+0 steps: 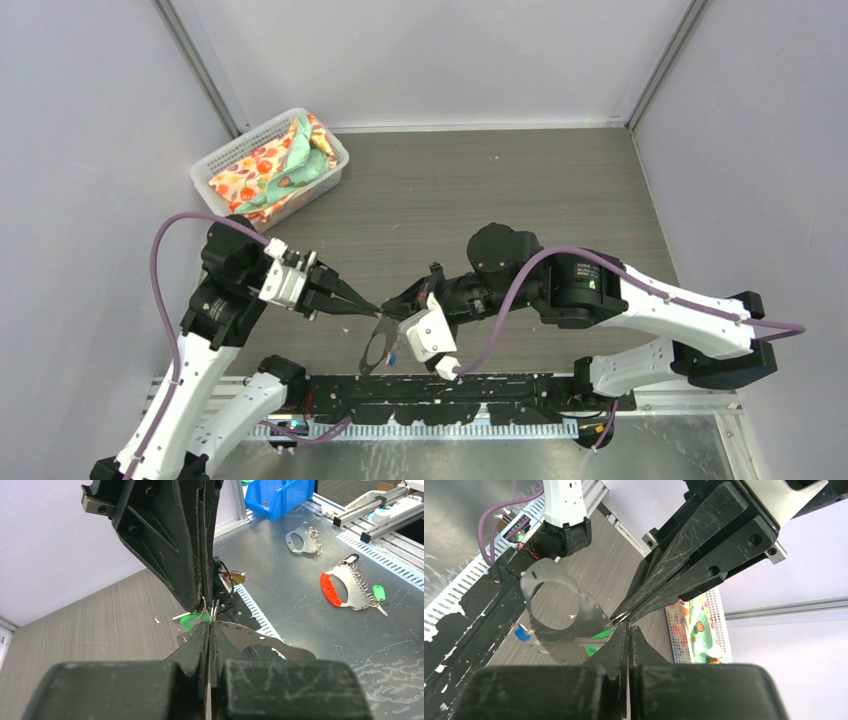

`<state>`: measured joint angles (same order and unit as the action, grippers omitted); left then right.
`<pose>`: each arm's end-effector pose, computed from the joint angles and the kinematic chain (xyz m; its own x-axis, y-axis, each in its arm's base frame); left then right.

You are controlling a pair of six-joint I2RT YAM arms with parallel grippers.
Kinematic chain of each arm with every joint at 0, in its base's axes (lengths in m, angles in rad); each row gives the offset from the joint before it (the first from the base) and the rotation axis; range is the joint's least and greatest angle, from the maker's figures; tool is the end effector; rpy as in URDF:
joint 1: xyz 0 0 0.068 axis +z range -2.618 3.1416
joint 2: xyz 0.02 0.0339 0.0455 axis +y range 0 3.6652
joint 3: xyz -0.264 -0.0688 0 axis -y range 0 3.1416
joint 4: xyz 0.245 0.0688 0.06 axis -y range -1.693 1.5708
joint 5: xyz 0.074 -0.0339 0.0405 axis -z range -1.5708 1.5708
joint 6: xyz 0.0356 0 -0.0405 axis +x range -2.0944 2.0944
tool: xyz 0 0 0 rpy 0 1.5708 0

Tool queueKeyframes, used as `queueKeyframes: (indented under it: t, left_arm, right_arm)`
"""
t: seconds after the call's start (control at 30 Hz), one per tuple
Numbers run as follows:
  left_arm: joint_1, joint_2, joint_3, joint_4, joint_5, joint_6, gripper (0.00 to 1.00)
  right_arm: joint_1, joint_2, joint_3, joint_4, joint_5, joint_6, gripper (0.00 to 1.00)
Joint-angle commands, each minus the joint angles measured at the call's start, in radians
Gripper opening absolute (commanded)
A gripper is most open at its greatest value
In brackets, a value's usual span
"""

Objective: Put the keys on the keyring

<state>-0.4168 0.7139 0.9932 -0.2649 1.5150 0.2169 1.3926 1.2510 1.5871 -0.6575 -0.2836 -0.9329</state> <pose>0.0911 -0.0792 0.4127 0.2142 -0.0817 -0.9734 0.9107 -0.3436 0.2292 0.0347 0.2489 0.4674 0.7635 -0.1120 -0.6360 -0.6357 -0.3040 -0.7096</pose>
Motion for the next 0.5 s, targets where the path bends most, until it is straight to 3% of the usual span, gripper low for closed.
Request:
queueKeyframes:
  t: [0.0,0.47]
  left_arm:
    - [-0.002,-0.01,0.002,0.039,0.01,0.007,0.0]
    - [-0.002,-0.032,0.005,0.038,-0.007,0.014,0.0]
  right_arm:
    - [0.008,0.036,0.083,-0.003,0.002,0.002,0.01]
    - [0.006,0.123,0.192,-0.149,0.049,0.05,0.01]
